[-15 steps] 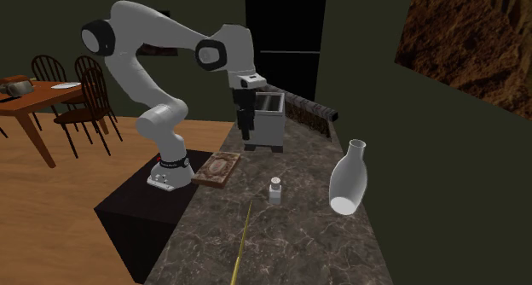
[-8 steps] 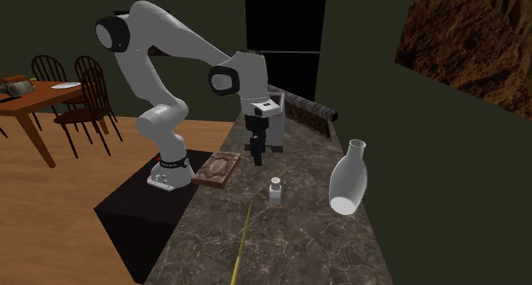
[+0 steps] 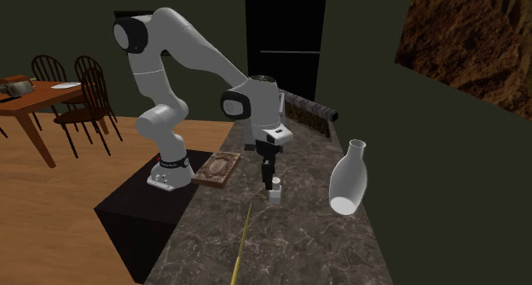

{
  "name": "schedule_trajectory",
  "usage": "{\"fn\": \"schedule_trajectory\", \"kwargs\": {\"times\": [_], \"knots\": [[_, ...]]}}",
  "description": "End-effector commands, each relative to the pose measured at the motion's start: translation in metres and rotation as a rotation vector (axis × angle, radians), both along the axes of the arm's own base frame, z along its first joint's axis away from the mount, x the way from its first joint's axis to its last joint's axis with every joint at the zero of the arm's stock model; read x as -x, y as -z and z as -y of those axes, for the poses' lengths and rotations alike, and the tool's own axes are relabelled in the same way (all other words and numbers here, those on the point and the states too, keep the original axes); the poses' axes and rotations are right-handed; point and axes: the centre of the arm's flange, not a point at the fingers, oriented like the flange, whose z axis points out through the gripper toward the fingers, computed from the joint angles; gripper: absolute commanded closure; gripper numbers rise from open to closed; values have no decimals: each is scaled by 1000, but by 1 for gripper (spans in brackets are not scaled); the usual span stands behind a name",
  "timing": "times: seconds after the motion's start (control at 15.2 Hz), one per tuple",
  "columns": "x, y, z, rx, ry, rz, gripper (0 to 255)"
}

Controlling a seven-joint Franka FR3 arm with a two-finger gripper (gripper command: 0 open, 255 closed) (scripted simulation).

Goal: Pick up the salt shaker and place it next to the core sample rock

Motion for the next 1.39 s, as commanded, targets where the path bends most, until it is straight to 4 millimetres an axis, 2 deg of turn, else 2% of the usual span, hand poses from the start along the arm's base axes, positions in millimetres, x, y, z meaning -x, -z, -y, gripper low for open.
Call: {"fn": "schedule_trajectory", "kwargs": {"times": [0.0, 0.26, 0.73, 0.79, 1.32], "knots": [[-1, 11, 1, 0, 0, 1, 0], [-3, 29, 3, 0, 0, 1, 0], [-3, 29, 3, 0, 0, 1, 0], [-3, 29, 3, 0, 0, 1, 255], [-3, 29, 2, 0, 0, 1, 255]]}}
